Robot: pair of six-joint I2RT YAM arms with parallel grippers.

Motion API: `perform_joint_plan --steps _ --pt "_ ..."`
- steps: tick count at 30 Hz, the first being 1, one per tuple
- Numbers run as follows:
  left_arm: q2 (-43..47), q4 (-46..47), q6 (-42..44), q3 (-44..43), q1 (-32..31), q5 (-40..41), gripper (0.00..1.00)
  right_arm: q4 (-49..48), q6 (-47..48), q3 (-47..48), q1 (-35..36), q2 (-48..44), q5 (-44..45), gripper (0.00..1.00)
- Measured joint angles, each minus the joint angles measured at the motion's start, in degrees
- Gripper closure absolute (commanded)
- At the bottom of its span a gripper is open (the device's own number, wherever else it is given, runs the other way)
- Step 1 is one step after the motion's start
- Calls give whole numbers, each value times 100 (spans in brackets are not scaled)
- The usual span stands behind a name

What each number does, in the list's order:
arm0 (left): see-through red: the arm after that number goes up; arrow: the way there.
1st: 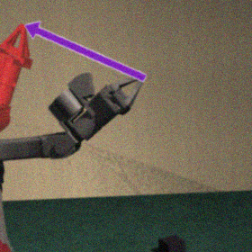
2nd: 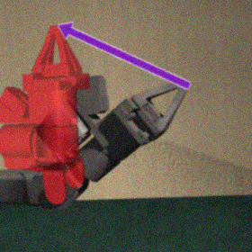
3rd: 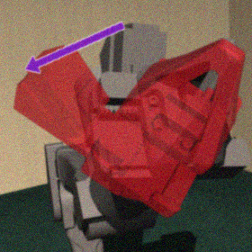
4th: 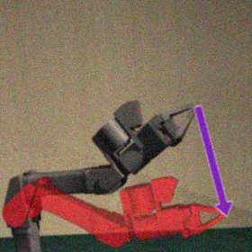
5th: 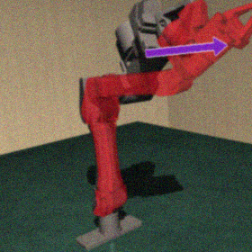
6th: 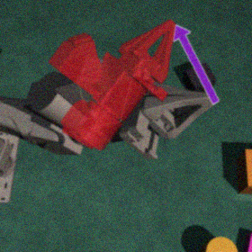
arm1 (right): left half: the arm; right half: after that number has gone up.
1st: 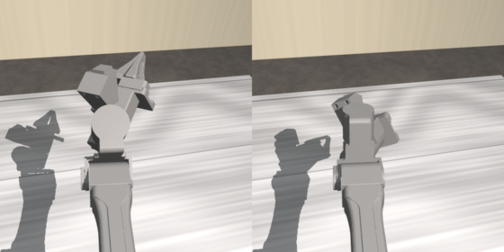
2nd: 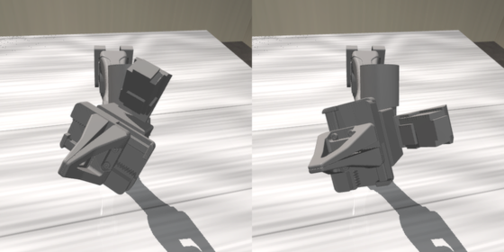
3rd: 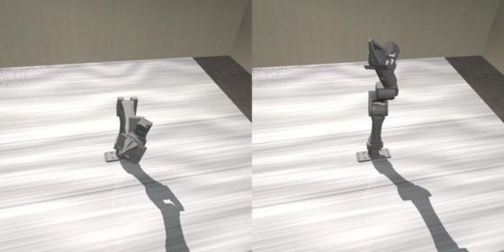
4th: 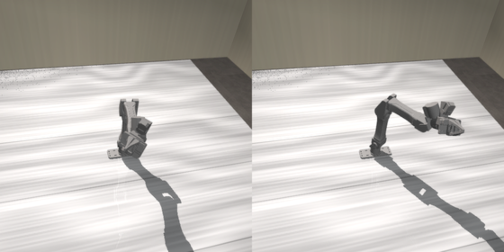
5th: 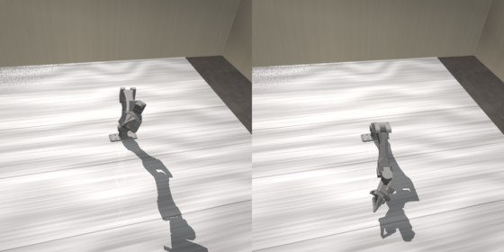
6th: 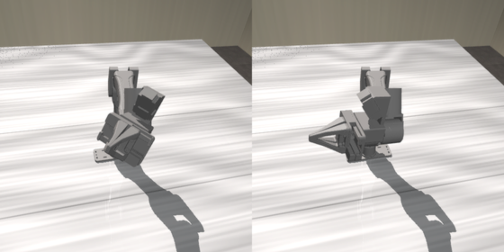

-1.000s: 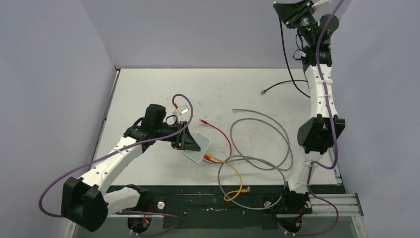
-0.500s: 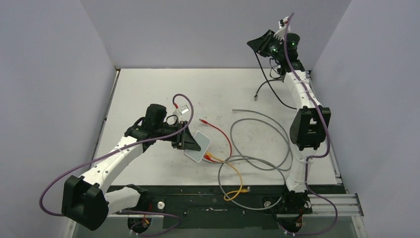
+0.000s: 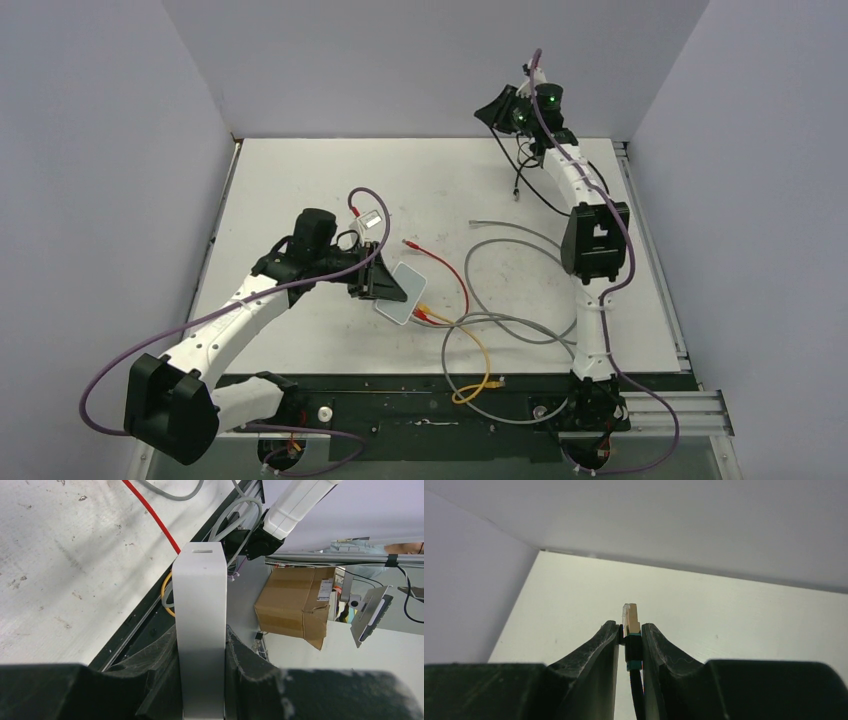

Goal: Pull the plug from the switch port

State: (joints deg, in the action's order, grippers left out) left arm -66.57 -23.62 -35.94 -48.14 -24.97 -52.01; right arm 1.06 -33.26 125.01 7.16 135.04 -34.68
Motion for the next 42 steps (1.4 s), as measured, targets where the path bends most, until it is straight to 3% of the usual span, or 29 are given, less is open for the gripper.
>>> perform_joint_plan --steps 11,18,28,32,37,42 --pt "2 149 -243 0 -118 85 100 844 546 573 341 925 -4 95" --pt "13 673 -667 0 -181 186 100 1147 562 575 343 1016 -22 92" --pt "9 951 -894 0 -199 275 100 1440 704 575 350 1016 96 26" --pt "-9 1014 -907 0 -205 284 100 1635 778 575 350 1014 306 14" --pt "-33 1038 -933 0 -210 372 100 1799 844 490 350 885 459 10" --pt "-90 1108 -994 7 -210 450 100 1738 809 -592 350 31 457 8"
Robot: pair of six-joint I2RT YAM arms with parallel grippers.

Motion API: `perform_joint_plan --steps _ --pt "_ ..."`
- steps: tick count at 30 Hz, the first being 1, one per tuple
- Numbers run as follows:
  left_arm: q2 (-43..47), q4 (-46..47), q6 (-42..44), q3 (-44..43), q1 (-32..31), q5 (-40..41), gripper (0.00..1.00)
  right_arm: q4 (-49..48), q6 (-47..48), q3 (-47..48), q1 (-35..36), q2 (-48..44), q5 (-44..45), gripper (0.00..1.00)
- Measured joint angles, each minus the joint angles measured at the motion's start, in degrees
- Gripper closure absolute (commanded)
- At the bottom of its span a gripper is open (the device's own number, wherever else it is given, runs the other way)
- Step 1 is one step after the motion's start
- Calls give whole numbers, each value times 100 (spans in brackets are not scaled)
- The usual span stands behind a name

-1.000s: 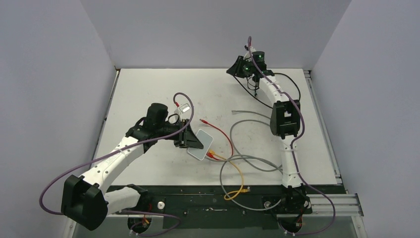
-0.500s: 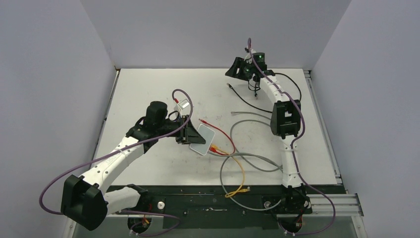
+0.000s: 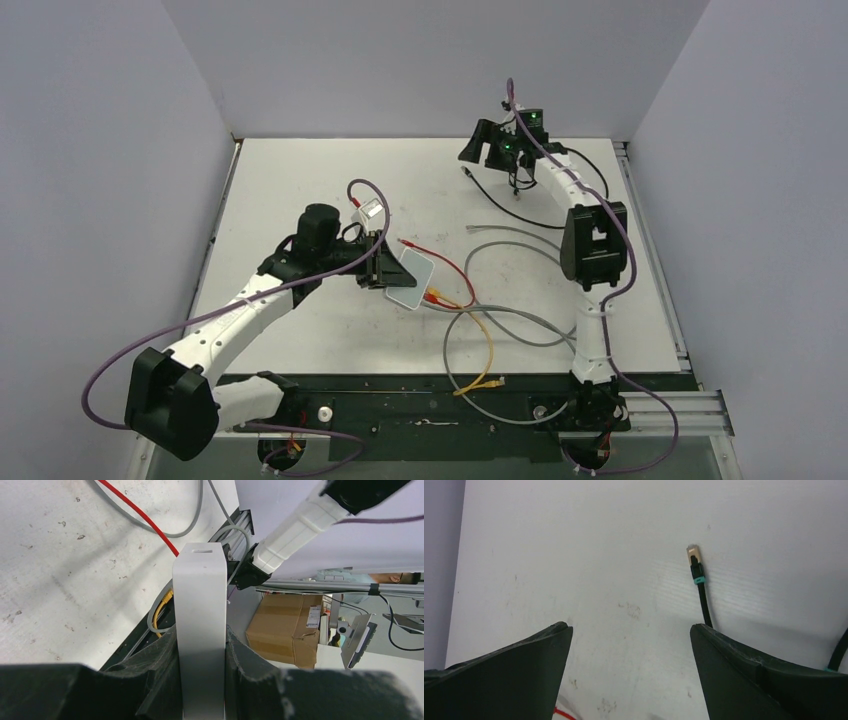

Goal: Pull the plug from the switch port

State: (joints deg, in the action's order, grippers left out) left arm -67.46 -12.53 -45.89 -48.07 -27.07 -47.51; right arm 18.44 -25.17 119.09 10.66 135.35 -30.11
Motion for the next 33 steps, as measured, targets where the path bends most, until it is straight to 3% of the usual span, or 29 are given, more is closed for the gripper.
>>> perform_joint_plan --steps 14,17,18,25,33 --pt "-378 170 149 90 90 109 100 -243 -146 -3615 219 -2988 -605 0" --pt "-527 199 232 90 186 101 100 -208 -175 -4175 291 -3469 -675 0" --pt "-575 216 262 87 234 90 100 -192 -197 -4323 304 -3622 -693 4" --pt "-730 492 275 44 588 -76 100 -170 -385 -4787 367 -4631 -1001 8" --pt "-693 1460 -240 44 986 -389 100 -286 -544 -4857 402 -5049 -1513 10"
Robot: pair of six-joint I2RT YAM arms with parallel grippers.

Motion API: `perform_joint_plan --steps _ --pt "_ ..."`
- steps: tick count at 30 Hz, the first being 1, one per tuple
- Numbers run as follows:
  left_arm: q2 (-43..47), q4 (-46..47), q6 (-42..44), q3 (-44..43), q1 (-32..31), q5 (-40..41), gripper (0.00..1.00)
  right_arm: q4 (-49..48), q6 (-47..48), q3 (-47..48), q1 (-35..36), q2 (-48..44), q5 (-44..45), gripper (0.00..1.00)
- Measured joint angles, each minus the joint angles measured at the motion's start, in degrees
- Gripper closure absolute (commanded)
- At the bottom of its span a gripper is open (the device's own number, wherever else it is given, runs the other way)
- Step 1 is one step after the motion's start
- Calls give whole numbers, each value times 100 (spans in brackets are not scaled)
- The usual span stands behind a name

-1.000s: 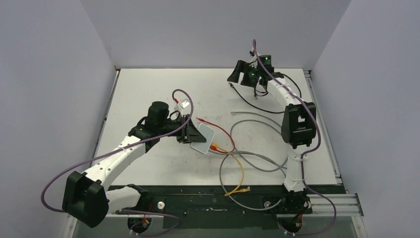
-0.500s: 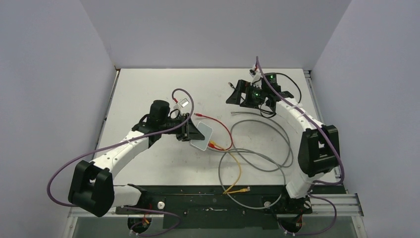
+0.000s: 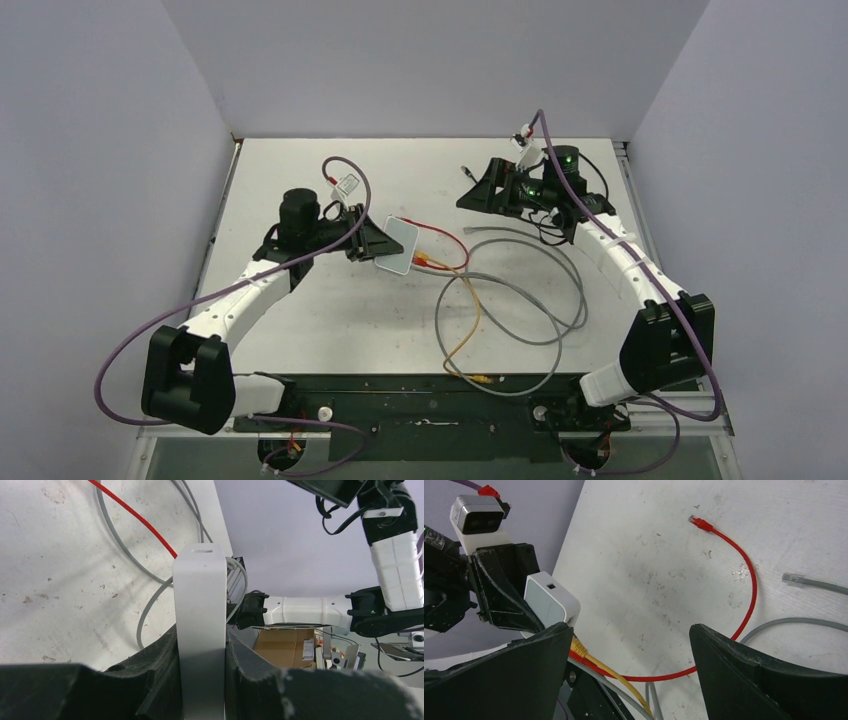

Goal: Pull the plug from the switch port

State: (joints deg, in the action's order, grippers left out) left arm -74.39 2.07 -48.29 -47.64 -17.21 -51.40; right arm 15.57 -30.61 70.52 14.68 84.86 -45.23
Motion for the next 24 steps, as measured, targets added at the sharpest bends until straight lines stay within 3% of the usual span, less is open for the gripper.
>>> perform_joint_plan --steps 7,14,24 --pt "33 461 -295 2 146 -184 100 -367 -258 -210 61 -166 -573 10" --pt "33 938 -573 0 155 -378 100 -699 -374 -214 221 -199 -1078 0" --pt "39 1904 -1147 17 157 -391 100 -1338 -557 -280 662 -125 -1506 12"
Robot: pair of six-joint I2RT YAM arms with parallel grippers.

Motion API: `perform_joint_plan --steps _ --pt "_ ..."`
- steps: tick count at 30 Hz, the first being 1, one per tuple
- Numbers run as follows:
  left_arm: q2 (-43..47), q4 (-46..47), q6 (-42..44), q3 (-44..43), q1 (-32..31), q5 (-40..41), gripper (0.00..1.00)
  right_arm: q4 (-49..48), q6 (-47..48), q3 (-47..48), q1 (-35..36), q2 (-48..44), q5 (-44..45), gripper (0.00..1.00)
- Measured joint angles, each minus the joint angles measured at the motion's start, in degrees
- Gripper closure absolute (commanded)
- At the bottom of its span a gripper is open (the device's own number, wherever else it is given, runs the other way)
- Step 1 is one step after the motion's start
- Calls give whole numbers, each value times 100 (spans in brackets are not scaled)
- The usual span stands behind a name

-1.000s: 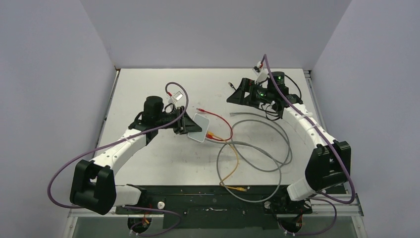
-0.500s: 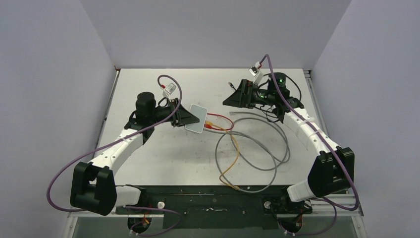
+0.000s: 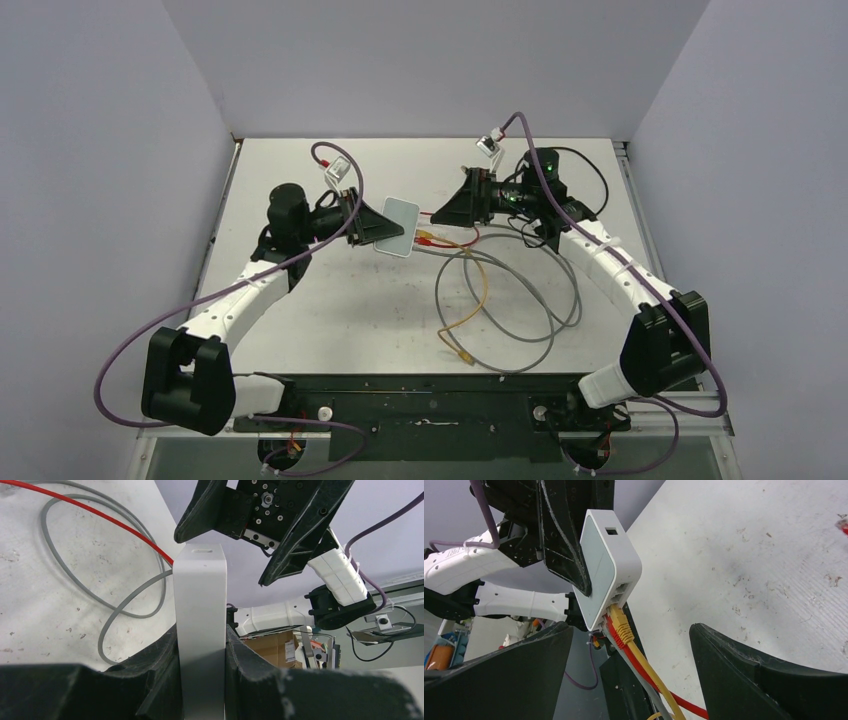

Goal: Pull the plug from the switch port

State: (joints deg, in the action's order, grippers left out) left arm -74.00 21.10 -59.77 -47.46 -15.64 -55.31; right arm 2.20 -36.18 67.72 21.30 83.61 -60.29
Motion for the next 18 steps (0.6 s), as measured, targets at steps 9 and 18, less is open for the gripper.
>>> perform_joint_plan --steps 9,18 --pt "170 282 -284 129 0 -2 100 -212 -87 0 258 173 -140 25" --pt "463 433 -424 289 0 26 100 -435 -262 0 658 184 -236 44"
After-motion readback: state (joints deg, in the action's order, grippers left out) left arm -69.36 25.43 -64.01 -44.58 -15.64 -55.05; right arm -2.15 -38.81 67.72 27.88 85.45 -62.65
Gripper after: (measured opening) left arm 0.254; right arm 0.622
